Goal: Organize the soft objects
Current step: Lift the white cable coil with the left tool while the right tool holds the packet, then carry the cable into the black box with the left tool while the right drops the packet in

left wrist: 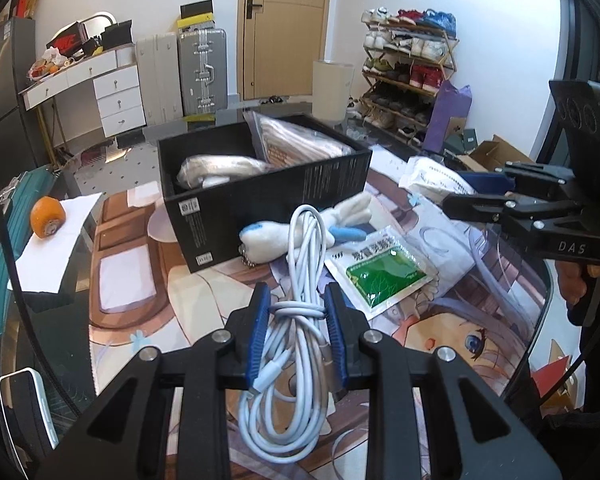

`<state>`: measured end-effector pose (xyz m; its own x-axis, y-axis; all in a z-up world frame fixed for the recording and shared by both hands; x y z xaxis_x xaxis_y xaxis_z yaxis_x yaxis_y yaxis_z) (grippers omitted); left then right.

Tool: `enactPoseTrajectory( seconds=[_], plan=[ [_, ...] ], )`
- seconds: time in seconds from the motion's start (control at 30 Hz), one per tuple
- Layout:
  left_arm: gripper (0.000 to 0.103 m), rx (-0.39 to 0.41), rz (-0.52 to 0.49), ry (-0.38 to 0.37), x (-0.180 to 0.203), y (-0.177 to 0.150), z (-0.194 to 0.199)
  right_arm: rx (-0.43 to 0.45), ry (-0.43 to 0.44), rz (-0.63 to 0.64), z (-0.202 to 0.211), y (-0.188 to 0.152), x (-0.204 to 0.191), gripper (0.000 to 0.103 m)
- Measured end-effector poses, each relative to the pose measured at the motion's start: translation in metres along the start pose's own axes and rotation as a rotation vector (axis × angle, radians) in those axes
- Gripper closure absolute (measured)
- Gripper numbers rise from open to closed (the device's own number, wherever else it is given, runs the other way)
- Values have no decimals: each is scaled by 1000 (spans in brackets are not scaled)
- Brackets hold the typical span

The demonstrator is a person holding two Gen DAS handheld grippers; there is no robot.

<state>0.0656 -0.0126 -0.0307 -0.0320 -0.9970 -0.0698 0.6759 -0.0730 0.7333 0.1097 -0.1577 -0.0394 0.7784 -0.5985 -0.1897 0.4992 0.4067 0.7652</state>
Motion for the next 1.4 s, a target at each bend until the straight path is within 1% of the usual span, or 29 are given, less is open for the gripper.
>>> enactPoseTrajectory(
  seconds=[0.33, 0.57, 0.8, 1.0, 1.23, 1.4],
  plan=[
    [77, 59, 59, 5, -12, 15, 16, 36, -7, -6, 4, 7, -3, 62],
    [77, 82, 92, 38, -27, 28, 18, 55, -7, -24, 3, 11, -3, 62],
    [77, 112, 122, 58, -37, 53, 18, 69, -14, -11, -7, 32, -4, 62],
    [77, 130, 154, 64, -45, 74, 10, 82, -2, -12, -18, 54, -1, 62],
    [77, 119, 152, 77, -49, 90, -10, 94, 22, -32, -32, 78, 12, 62],
    [77, 110, 162, 75, -51, 98, -24, 80, 47, -44, -51, 94, 20, 62]
  ],
)
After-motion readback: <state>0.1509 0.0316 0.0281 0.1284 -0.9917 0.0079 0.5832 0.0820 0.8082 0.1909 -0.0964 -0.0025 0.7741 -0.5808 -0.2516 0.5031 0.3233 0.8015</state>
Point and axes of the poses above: each gripper's, at about its wrist camera, not at the fingertips, and z roughly against the way its jaws point, x to its right, y to its top, the point moved 7 cm from there along -z, roughly the way its jaws point, and after that the axes turned 13 degrees about y, right-handed, at the moved point
